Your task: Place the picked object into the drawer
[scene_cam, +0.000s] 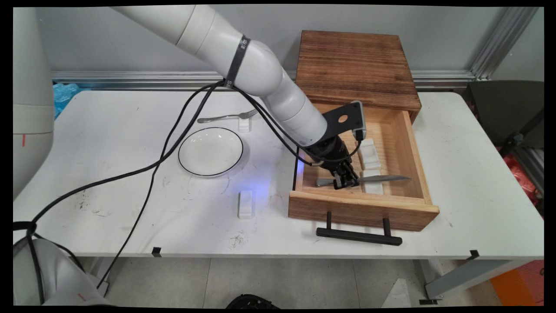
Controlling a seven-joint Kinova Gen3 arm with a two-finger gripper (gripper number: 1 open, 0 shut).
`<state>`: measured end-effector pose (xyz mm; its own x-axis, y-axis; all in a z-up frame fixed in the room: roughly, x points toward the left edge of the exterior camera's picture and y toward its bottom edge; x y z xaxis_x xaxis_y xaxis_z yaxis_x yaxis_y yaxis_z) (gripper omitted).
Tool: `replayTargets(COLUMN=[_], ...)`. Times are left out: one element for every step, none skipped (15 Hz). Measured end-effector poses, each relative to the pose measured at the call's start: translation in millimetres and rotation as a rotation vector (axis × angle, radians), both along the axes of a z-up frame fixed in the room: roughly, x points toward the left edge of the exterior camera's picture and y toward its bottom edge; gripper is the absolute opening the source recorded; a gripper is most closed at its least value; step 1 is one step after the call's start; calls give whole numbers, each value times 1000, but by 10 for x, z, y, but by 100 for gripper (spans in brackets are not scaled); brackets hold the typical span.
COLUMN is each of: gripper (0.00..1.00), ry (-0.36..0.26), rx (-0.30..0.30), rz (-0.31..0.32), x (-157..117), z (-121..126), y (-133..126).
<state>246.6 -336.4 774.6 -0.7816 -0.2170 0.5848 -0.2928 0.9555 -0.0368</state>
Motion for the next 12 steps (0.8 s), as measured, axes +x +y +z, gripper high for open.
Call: replayTargets(gripper=[0,0,0,0,0,0,100,100,100,100,100,100], ry=[0,0,1,1,2,4,6,8,10,11,14,15], rx=[0,0,0,1,2,3,3,4,3,3,2,1], rz=[0,0,0,0,-1,-2,-4,-5,-5,-5,-3,-2], x=[0,-1,-4,-4,-7,-11,-15,-18,-19,-21,-21,-21], z=[-13,-26,-37,-47,-55,-62,-65,-68,-68,-66,-61,-58], y=[-7,-12,-17,-20,-22,-23,-25,-26,-29,-32,-37,-41])
